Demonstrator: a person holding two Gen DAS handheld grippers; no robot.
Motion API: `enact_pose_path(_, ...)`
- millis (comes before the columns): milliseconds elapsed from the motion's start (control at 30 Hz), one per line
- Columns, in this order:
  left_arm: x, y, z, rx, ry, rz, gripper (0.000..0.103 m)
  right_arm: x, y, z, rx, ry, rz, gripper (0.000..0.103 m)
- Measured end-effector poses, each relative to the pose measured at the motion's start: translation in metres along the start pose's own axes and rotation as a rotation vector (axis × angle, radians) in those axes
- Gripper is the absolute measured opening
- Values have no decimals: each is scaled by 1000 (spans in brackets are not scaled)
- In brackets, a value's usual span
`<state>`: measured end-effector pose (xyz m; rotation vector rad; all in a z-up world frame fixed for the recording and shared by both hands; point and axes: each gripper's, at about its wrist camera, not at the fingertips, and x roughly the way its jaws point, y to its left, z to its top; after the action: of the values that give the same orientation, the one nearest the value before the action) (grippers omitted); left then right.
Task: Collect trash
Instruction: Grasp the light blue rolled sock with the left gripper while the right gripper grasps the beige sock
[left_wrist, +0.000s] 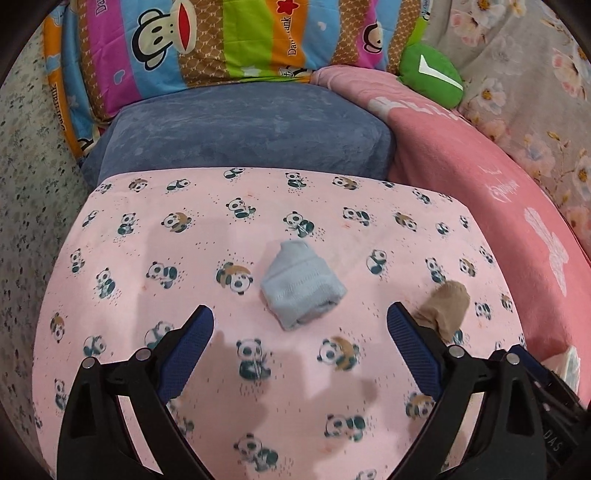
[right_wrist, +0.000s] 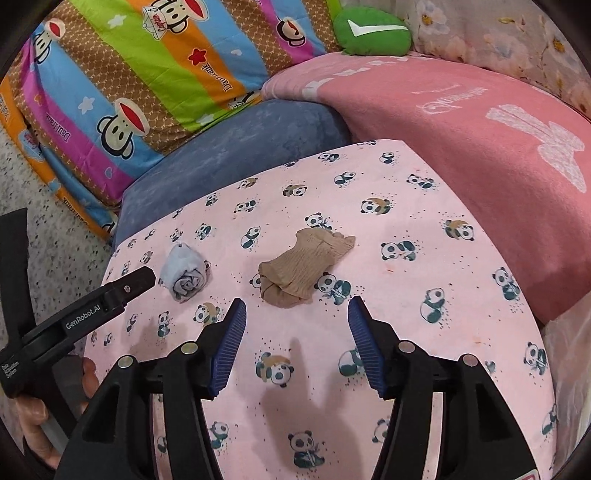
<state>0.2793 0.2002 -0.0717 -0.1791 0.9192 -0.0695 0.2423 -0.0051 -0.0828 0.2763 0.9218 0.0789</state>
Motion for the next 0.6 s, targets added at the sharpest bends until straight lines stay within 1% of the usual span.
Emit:
enact_pose_path(167, 26, 2, 11, -30, 33, -14, 91, 34, 3, 10, 17, 22, -12, 58)
enact_pose_path(333, 47, 2, 13, -42, 61, -32, 90, 65, 2, 18, 44, 47, -19, 58)
enact_pose_path(367, 50, 3, 13, -46, 66, -39, 89, 68, 1, 19, 47, 50, -19, 58)
enact_pose_path(433, 54, 2, 12, -48, 77, -55, 82, 79, 1, 20, 54, 60, -18, 58)
enact_pose_path(467, 57, 1, 12, -44, 86, -65, 73, 81, -1, 21, 56, 63, -17, 58)
enact_pose_path(500, 59, 1, 11, -38, 98, -73, 62, 85, -1, 20, 58, 66, -15, 58)
enact_pose_path(567, 62, 1, 10, -34, 120, -93, 56, 92, -1, 19, 54, 75, -9, 58)
enact_pose_path(600, 62, 2, 9, -36, 118, -90, 52, 94, -3, 20, 50, 80, -5, 54)
